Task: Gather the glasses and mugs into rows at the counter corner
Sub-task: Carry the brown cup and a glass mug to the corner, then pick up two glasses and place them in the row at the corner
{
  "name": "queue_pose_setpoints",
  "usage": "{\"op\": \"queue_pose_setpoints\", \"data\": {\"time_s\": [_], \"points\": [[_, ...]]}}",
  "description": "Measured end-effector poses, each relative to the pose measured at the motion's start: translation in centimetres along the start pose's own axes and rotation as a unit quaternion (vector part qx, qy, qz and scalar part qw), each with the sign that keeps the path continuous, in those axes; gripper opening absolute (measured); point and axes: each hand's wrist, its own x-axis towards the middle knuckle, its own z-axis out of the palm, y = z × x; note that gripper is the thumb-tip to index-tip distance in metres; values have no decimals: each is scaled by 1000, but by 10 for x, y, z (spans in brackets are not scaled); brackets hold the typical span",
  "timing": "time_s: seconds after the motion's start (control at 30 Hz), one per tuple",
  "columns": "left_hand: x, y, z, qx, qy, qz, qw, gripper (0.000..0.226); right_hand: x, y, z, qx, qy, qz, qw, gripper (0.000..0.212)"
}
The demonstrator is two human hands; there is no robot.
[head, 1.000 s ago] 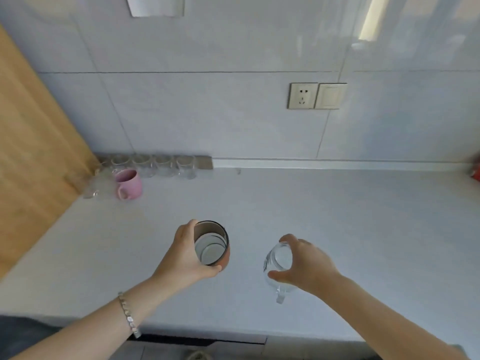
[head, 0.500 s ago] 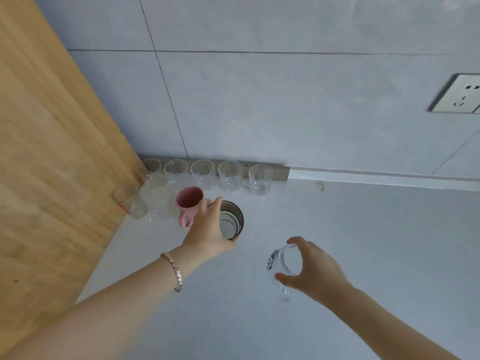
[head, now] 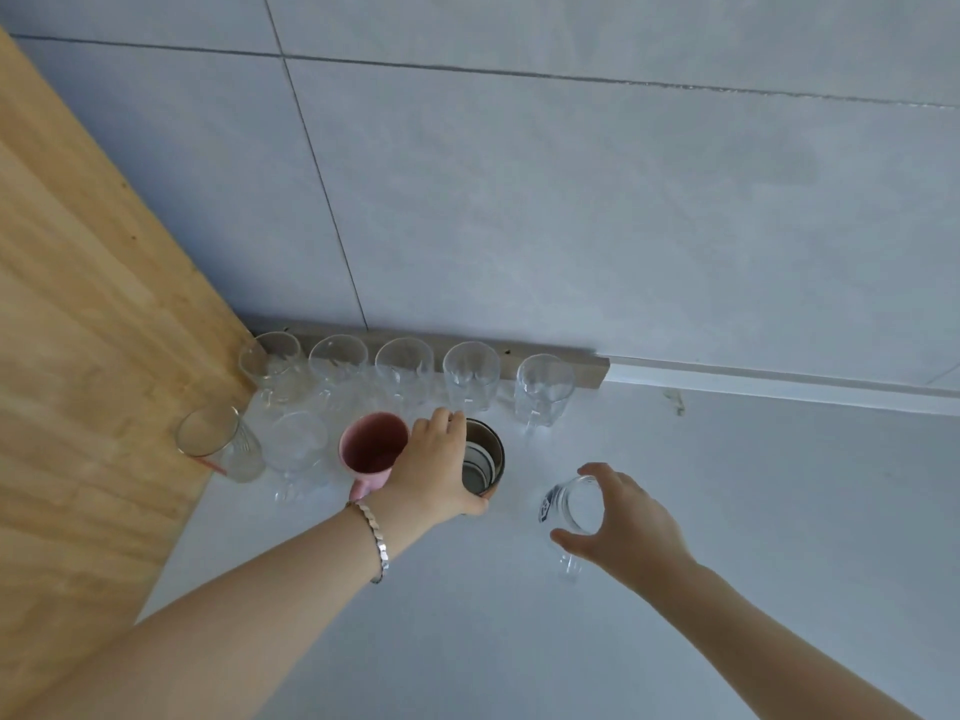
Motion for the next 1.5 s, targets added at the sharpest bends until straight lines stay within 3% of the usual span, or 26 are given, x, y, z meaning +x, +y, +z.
{"op": "queue_pose_setpoints", "data": {"time_s": [0.33, 0.53, 0.63, 0.73, 0.87, 1.13, 1.3, 1.5], "points": [[5, -8, 8, 7, -9, 27, 1000, 102, 58, -31, 12, -31, -25, -10, 999, 72], [-10, -5, 15, 33, 16, 14, 999, 97, 36, -16, 20, 102, -38, 42, 993, 107], [-27, 1, 24, 53, 75, 25, 996, 91, 9, 11, 22, 88, -93, 72, 989, 83], [-46, 23, 31, 33, 105, 78, 991, 69, -24, 51, 17, 44, -143, 84, 985, 56], [-64, 92, 39, -57, -5, 143, 988, 33, -71, 120, -4, 50, -161, 127, 977, 48], [-76, 296, 106, -25, -202, 254, 945, 32, -204, 303, -48, 94, -64, 278, 954, 45], [-108, 436, 162, 52, -265, 305, 913, 36, -321, 424, -69, 102, -19, 364, 926, 43], [-161, 601, 236, 103, -255, 361, 891, 32, -470, 566, -87, 126, 26, 455, 881, 41]]}}
